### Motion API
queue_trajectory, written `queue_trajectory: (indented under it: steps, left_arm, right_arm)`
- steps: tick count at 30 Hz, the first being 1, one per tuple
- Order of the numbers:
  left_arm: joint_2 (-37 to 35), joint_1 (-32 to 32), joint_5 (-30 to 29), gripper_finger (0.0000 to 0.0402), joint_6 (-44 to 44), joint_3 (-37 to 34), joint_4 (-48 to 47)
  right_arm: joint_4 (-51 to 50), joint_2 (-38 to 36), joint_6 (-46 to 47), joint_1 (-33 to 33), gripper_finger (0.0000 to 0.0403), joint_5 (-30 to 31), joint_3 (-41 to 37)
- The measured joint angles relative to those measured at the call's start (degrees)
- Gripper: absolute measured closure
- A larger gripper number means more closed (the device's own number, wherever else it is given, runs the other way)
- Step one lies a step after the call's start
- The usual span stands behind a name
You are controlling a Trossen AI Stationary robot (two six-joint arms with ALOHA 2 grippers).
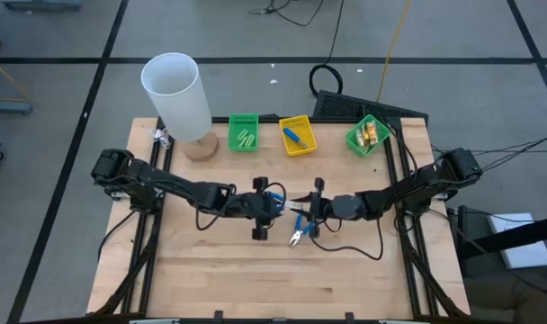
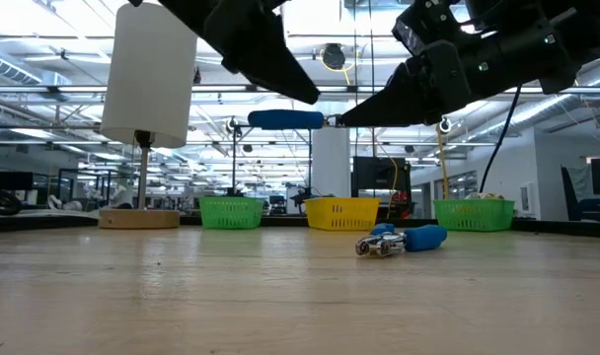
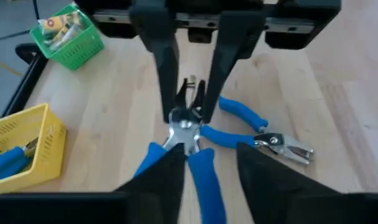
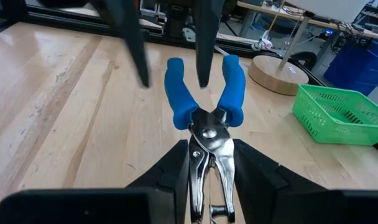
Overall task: Pick & Place School Supplies
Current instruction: Put the blue puncher into the yellow bin
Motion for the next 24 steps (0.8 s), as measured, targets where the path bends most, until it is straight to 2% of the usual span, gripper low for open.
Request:
queue_trajectory:
  steps: [6,11,18,21,24]
  left_arm:
    - [-0.48,-1.14,0.04,0.0162,1.55,0.0,4.33]
    - [-5.83,-2.26,0.0,0.0112,0.04,-0.11,5.59]
    - [-17.41,-2.51,-0.08,0.0092,-3.67,-1.53,0.0]
    - [-21.38,-2.52,-0.45,0.0092,-3.65,-6.46,1.54]
    - [-25.47,-2.28,-4.3,0.0091,-3.63,-13.93,7.43]
  right_arm:
    - [-0.93,0.0,0.06,-0.02,0.0313,0.12,0.0]
    - [-1.4,-0.02,5.18,-1.12,0.0313,0.16,0.0]
    - [-3.71,-0.2,10.24,-3.53,0.031,2.18,-0.02]
    - [-2.99,-0.2,10.43,-4.83,0.031,5.04,-0.01]
    - [-0.35,-0.23,10.89,-7.38,0.031,6.23,0.0]
